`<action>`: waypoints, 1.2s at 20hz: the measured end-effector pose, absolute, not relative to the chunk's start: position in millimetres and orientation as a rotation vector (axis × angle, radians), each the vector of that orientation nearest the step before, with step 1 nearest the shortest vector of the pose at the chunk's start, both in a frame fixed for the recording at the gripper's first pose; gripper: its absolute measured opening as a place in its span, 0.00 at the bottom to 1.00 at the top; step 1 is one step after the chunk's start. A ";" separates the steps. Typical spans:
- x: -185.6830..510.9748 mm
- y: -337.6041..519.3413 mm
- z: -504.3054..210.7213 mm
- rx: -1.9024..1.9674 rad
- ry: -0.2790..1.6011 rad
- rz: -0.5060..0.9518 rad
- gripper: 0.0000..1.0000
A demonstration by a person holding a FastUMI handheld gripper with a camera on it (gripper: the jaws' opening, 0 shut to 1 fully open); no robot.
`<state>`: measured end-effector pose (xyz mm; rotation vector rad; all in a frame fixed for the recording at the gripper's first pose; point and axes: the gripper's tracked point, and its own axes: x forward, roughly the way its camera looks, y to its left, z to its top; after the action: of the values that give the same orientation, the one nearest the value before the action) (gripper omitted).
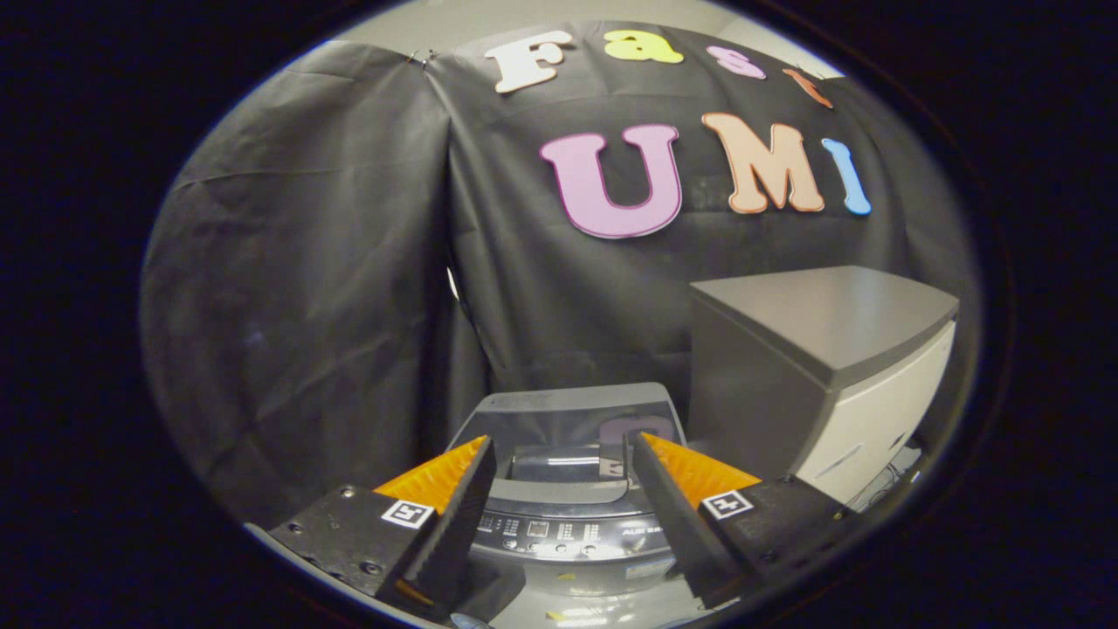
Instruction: Put the clothes into the washing machine and then close the washing machine lid.
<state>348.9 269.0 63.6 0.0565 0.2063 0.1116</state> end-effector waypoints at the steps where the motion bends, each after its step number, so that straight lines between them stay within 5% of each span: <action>1: 336.2 266.7 74.4 0.048 0.177 0.115 0.97; 15: 190.7 190.0 112.1 -0.030 -0.078 0.045 0.97; 24: 178.0 161.2 96.3 -0.128 -0.126 0.019 0.97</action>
<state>178.0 161.2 96.3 -0.1275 -0.1256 0.0187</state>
